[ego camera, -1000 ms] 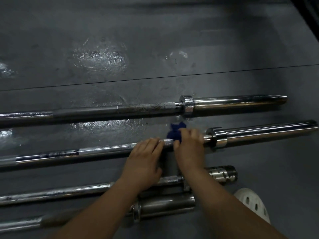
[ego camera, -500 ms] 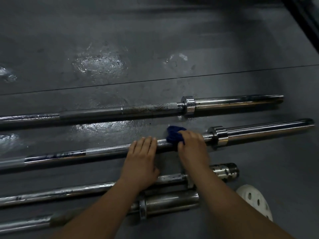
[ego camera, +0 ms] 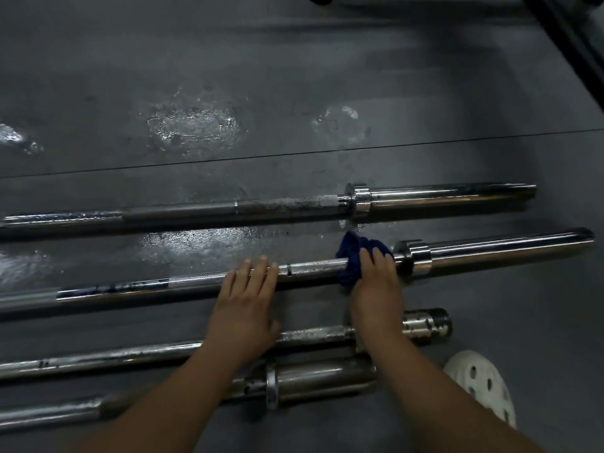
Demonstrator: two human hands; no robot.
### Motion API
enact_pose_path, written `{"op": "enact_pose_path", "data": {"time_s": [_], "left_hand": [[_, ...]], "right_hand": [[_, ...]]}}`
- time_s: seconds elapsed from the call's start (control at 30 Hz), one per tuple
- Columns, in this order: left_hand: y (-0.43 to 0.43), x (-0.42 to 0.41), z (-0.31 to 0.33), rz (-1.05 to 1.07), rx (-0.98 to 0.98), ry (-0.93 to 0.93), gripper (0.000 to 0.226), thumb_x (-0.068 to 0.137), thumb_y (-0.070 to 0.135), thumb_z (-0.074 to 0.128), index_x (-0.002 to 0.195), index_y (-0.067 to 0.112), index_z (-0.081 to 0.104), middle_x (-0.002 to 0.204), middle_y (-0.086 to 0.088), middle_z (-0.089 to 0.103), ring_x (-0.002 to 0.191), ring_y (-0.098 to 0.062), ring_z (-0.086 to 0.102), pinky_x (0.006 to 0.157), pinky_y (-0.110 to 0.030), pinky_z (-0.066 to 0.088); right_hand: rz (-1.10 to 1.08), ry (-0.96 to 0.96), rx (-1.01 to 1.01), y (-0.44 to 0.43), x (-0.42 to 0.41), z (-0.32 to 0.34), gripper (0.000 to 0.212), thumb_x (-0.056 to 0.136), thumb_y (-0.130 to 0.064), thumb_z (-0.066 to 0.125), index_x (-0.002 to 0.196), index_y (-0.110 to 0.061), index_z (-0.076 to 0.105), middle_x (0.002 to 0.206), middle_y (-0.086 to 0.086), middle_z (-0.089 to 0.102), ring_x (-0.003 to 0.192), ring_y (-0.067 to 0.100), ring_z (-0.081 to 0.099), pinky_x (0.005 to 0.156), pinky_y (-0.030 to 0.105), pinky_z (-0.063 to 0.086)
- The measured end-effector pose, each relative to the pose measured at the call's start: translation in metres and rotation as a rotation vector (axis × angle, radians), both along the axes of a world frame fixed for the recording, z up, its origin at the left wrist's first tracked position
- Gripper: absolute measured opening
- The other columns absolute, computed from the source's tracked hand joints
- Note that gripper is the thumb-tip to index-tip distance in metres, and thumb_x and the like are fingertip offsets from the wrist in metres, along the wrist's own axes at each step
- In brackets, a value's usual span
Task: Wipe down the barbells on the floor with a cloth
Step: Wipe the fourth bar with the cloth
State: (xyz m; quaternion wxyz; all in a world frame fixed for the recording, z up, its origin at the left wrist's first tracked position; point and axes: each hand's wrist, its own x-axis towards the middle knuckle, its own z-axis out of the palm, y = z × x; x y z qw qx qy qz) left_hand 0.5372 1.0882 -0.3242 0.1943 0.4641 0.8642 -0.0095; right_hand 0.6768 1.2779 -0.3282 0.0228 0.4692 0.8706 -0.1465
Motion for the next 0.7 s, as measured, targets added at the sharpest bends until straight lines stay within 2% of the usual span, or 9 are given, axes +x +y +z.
{"op": "enact_pose_path", "data": {"time_s": [0.07, 0.17, 0.27, 0.33, 0.4, 0.5, 0.53, 0.6, 0.7], "left_hand": [[0.004, 0.003, -0.004, 0.023, 0.025, 0.009, 0.097, 0.070, 0.049, 0.057, 0.156, 0.014, 0.027, 0.162, -0.010, 0.026, 0.148, -0.035, 0.024, 0.120, -0.054, 0.020], [0.012, -0.004, -0.006, 0.041, 0.048, 0.036, 0.087, 0.078, 0.050, 0.040, 0.157, 0.016, 0.024, 0.164, -0.009, 0.020, 0.150, -0.033, 0.018, 0.121, -0.053, 0.013], [0.018, -0.013, -0.006, 0.027, 0.024, 0.041, 0.088, 0.078, 0.053, 0.029, 0.158, 0.017, 0.020, 0.165, -0.008, 0.015, 0.152, -0.031, 0.013, 0.122, -0.052, 0.010], [0.021, -0.015, -0.009, 0.030, 0.029, 0.032, 0.089, 0.079, 0.055, 0.030, 0.159, 0.017, 0.018, 0.166, -0.008, 0.013, 0.152, -0.030, 0.009, 0.122, -0.052, 0.007], [0.022, -0.017, -0.014, 0.035, 0.043, 0.028, 0.088, 0.081, 0.056, 0.032, 0.158, 0.015, 0.020, 0.165, -0.009, 0.015, 0.152, -0.030, 0.010, 0.121, -0.052, 0.006], [0.024, -0.023, -0.019, 0.029, 0.076, 0.027, 0.087, 0.084, 0.058, 0.030, 0.158, 0.013, 0.019, 0.165, -0.009, 0.016, 0.152, -0.030, 0.013, 0.120, -0.050, 0.005], [0.026, -0.025, -0.018, 0.032, 0.077, 0.019, 0.089, 0.082, 0.058, 0.028, 0.158, 0.014, 0.018, 0.165, -0.009, 0.016, 0.152, -0.029, 0.011, 0.121, -0.049, 0.003], [0.032, -0.032, -0.012, 0.042, 0.056, -0.007, 0.095, 0.074, 0.059, 0.019, 0.160, 0.018, 0.010, 0.167, -0.006, 0.008, 0.153, -0.025, 0.003, 0.122, -0.047, -0.002], [0.040, -0.041, -0.007, 0.044, 0.004, -0.036, 0.098, 0.069, 0.060, 0.007, 0.159, 0.023, 0.000, 0.167, -0.002, -0.003, 0.153, -0.021, -0.008, 0.122, -0.046, -0.007]], "right_hand": [[0.045, 0.002, -0.019, 0.000, -0.004, -0.002, 0.069, 0.087, -0.001, 0.056, 0.151, -0.012, 0.033, 0.157, 0.009, 0.032, 0.148, 0.032, 0.019, 0.120, 0.041, 0.024], [0.103, -0.008, 0.023, 0.018, -0.009, -0.004, 0.063, 0.086, -0.004, 0.057, 0.147, -0.013, 0.043, 0.151, 0.009, 0.044, 0.144, 0.031, 0.029, 0.118, 0.046, 0.026], [-0.044, 0.024, 0.005, 0.018, -0.023, -0.004, 0.056, 0.088, -0.007, 0.056, 0.143, -0.015, 0.049, 0.148, 0.008, 0.047, 0.144, 0.030, 0.030, 0.119, 0.045, 0.023], [-0.073, 0.089, 0.021, -0.006, -0.044, 0.001, 0.049, 0.084, -0.009, 0.051, 0.133, -0.014, 0.059, 0.138, 0.007, 0.056, 0.135, 0.033, 0.042, 0.112, 0.045, 0.031], [0.104, 0.175, 0.029, -0.040, -0.067, 0.005, 0.051, 0.079, -0.015, 0.044, 0.127, -0.013, 0.062, 0.130, 0.007, 0.060, 0.126, 0.033, 0.050, 0.106, 0.045, 0.037], [0.368, 0.134, -0.053, -0.065, -0.077, 0.005, 0.062, 0.084, -0.022, 0.050, 0.146, -0.020, 0.044, 0.151, 0.002, 0.044, 0.143, 0.024, 0.034, 0.119, 0.046, 0.022], [0.406, 0.127, 0.002, -0.055, -0.074, 0.003, 0.060, 0.085, -0.024, 0.046, 0.145, -0.022, 0.045, 0.150, 0.001, 0.046, 0.142, 0.022, 0.037, 0.117, 0.047, 0.024], [0.357, 0.108, 0.105, -0.026, -0.053, -0.005, 0.057, 0.084, -0.019, 0.047, 0.141, -0.022, 0.050, 0.145, 0.000, 0.052, 0.137, 0.021, 0.045, 0.110, 0.052, 0.031], [0.064, 0.091, 0.180, 0.026, -0.010, -0.012, 0.062, 0.075, -0.002, 0.057, 0.136, -0.017, 0.057, 0.144, 0.005, 0.053, 0.135, 0.025, 0.047, 0.108, 0.054, 0.034]]}}
